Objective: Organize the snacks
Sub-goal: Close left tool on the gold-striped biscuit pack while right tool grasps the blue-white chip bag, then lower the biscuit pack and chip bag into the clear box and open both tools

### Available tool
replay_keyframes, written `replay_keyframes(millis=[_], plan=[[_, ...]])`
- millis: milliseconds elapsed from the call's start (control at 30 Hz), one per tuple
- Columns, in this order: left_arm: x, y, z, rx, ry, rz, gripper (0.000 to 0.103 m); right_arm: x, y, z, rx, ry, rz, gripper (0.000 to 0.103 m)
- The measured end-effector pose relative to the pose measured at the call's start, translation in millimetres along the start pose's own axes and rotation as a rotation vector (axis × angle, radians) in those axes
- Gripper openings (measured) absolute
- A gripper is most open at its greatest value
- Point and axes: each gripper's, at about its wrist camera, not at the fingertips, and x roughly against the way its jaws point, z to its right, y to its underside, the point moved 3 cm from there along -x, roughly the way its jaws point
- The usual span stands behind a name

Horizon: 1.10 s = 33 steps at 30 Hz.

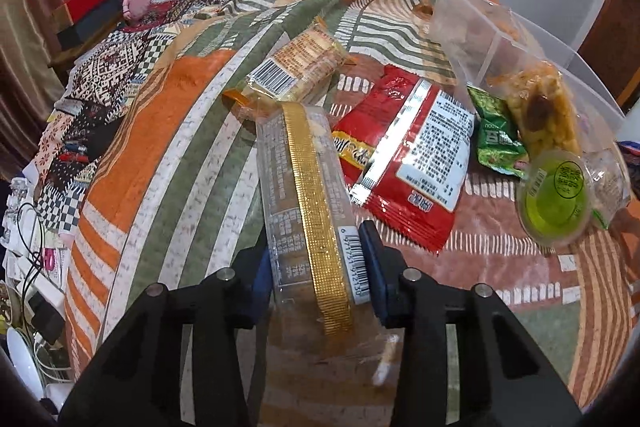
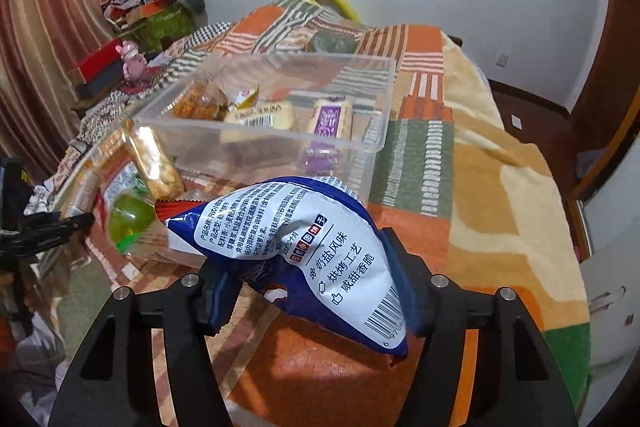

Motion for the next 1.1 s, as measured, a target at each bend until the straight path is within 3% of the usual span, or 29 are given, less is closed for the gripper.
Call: replay_keyframes(millis=[367, 600, 1100], plan=[[51.1, -9.9, 5.7, -0.006, 0.070, 0.091, 0.034, 18.4, -14.5, -1.9, -0.012, 0.002, 0.068, 0.060], [91.3, -43.2, 32.8, -0.059, 0.126, 0.196, 0.034, 23.0, -28.5, -2.6, -0.022, 0.006, 0.110, 0.060], [90.2, -117.8, 125.6, -0.178, 0.256, 0.289, 0.034, 10.6, -70.0, 5.9, -0.037, 0.035, 0.187, 0.060]])
